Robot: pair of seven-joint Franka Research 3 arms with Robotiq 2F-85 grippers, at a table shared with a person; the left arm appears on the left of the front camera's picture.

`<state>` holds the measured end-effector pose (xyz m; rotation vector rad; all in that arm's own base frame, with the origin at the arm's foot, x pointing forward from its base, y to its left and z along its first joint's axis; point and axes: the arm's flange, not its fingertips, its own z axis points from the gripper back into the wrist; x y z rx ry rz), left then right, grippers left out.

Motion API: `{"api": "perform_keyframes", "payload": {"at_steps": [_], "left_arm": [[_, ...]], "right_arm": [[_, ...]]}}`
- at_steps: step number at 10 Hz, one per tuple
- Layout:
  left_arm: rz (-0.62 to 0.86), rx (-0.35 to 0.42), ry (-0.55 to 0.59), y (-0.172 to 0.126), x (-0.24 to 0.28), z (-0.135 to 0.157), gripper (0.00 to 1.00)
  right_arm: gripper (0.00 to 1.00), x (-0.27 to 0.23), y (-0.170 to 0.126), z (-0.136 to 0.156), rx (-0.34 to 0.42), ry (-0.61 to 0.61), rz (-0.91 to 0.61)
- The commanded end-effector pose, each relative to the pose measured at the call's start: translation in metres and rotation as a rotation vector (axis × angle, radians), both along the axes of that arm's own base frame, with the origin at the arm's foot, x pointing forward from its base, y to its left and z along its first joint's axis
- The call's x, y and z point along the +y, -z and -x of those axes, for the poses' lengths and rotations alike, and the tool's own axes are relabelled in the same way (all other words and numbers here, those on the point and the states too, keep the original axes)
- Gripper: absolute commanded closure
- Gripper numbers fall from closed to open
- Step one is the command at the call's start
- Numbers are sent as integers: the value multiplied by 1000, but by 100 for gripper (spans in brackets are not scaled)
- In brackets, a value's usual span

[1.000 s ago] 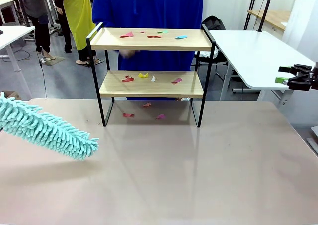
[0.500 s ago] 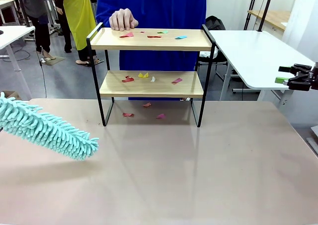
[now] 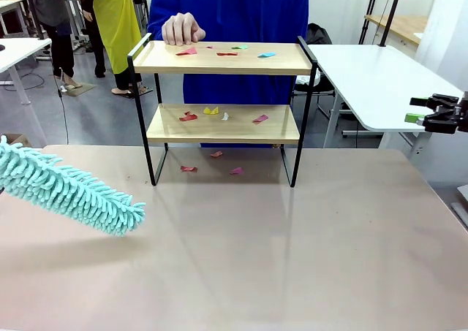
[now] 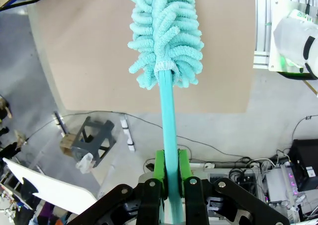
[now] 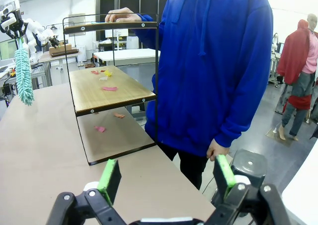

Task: Clean the shelf.
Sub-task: Clean the specific section of the Shelf indicated by the human with the Duster.

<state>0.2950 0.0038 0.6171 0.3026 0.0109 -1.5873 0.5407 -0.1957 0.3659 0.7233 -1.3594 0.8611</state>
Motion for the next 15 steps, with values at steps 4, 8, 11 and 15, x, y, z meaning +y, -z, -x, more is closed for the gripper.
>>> {"api": "perform_keyframes", "payload": {"at_steps": [4, 8, 11, 15], "left_arm": [[-2, 6, 11, -3, 4, 2, 87], [209, 28, -132, -55, 27, 41, 87], [400, 30, -295, -125, -11, 69, 87], [709, 19, -596, -186, -96, 76, 87]], "right_arm": [[0, 2, -3, 0, -6, -1, -1], [0, 2, -3, 0, -6, -1, -1], [0, 2, -3, 0, -6, -1, -1], [0, 2, -3, 0, -6, -1, -1]]}}
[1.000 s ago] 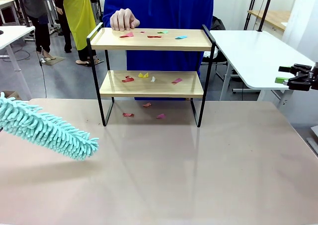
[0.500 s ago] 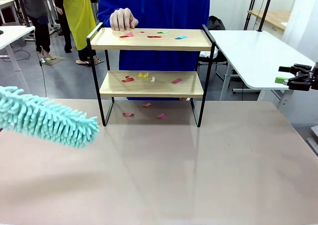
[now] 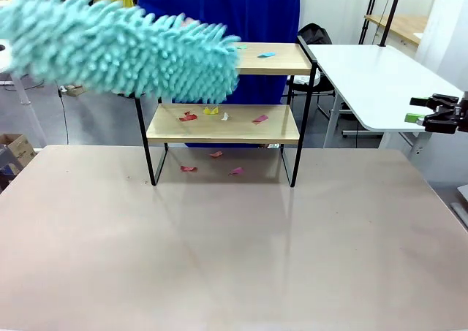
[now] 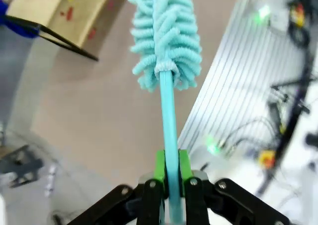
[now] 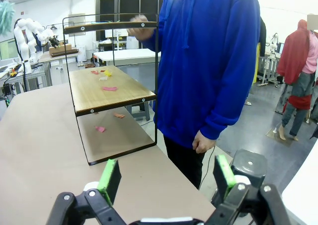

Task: Clean the shelf.
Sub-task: Clean the specific section of the Shelf indicated by the human with the Duster.

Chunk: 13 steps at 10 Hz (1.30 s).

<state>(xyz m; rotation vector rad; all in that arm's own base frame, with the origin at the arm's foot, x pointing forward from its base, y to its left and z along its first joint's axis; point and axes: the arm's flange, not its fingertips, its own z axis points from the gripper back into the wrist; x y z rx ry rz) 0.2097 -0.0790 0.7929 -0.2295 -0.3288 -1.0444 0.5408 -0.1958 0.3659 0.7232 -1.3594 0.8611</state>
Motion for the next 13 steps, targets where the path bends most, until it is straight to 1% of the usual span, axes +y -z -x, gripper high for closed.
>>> {"api": "perform_keyframes", "payload": {"at_steps": [1, 2, 3, 4, 7, 8, 9, 10, 11, 12, 13], "left_arm": [[102, -59, -202, -24, -34, -14, 87], [101, -87, -263, -33, -55, -20, 87], [70, -39, -266, -36, -77, -31, 87], [109, -29, -189, -25, -42, -16, 87], [109, -29, -189, -25, -42, -16, 87], [107, -21, -217, -28, -55, -23, 87], [165, 25, -305, -40, -55, -17, 87], [190, 66, -362, -47, -74, -14, 87], [201, 72, -416, -48, -105, -17, 87], [271, 68, -499, -48, -142, -23, 87], [294, 46, -566, -43, -173, -34, 87]], "right_arm": [[0, 2, -3, 0, -6, -1, -1], [0, 2, -3, 0, -6, -1, -1], [0, 2, -3, 0, -6, -1, -1], [0, 2, -3, 0, -6, -1, -1], [0, 2, -3, 0, -6, -1, -1], [0, 2, -3, 0, -6, -1, -1], [0, 2, -3, 0, -6, -1, -1], [0, 2, -3, 0, -6, -1, -1], [0, 2, -3, 0, -6, -1, -1], [0, 2, -3, 0, -6, -1, -1], [0, 2, -3, 0, -6, -1, -1]]}}
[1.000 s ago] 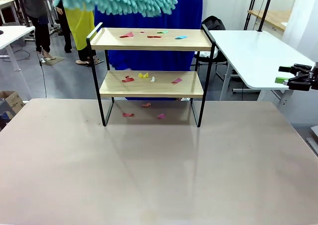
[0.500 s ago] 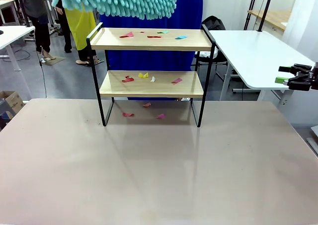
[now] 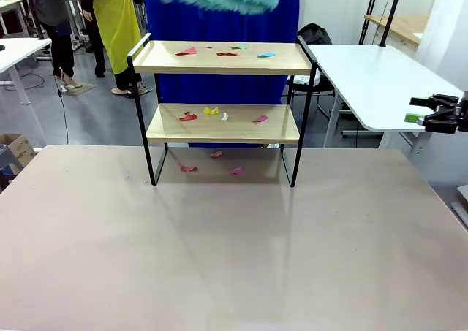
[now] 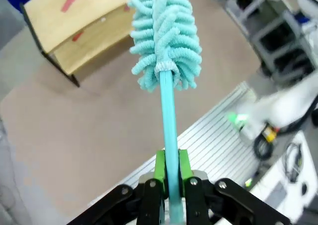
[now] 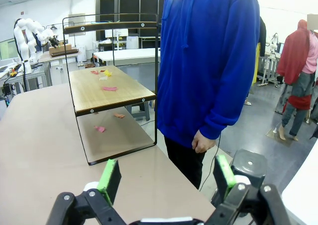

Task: Clean the shelf.
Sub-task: Clean the specific section of the Shelf indicated by the human with the Duster.

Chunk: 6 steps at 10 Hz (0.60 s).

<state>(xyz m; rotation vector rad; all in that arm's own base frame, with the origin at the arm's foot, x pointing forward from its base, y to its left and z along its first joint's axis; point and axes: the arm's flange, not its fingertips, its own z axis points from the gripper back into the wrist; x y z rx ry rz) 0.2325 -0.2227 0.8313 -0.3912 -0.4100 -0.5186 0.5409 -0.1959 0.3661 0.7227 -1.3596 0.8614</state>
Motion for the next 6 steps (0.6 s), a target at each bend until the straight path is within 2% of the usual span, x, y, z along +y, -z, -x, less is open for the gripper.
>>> {"api": "perform_keyframes", "payload": {"at_steps": [1, 2, 3, 4, 6], "left_arm": [[67, -33, -141, 3, -54, -23, 87], [118, -48, -191, 7, -77, -33, 87], [160, -72, -336, 9, -99, -43, 87], [192, -88, -392, 10, -117, -54, 87], [249, -65, -450, 22, -152, -77, 87]], "right_arm": [[0, 2, -3, 1, -5, -1, -2], [0, 2, -3, 1, -5, -1, -2], [0, 2, -3, 1, -5, -1, -2], [0, 2, -3, 1, -5, -1, -2], [0, 2, -3, 1, -5, -1, -2]]}}
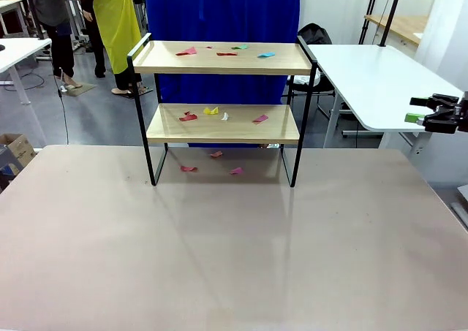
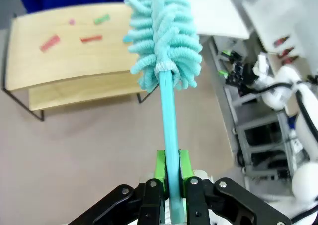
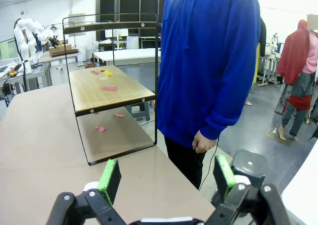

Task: Clean the shelf.
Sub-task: Clean the specific section of the Shelf indicated by the human with the Duster.

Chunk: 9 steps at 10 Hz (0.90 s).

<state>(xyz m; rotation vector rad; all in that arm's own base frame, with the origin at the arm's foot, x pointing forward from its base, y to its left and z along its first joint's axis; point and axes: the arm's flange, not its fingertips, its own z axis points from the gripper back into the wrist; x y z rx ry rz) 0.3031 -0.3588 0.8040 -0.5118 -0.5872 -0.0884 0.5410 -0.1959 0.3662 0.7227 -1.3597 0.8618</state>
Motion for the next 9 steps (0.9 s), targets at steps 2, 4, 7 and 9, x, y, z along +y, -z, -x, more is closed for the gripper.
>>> {"api": "perform_keyframes", "payload": {"at_steps": [2, 4, 7, 9], "left_arm": [[54, -3, -131, 16, -46, -26, 87], [66, 7, -163, 33, -63, -38, 87], [104, 38, -202, 67, -81, -49, 87], [99, 50, -198, 88, -89, -52, 87]], "right_arm": [[0, 2, -3, 1, -5, -1, -2], [0, 2, -3, 1, -5, -1, -2], [0, 2, -3, 1, -5, -1, -2], [0, 2, -3, 1, -5, -1, -2]]}}
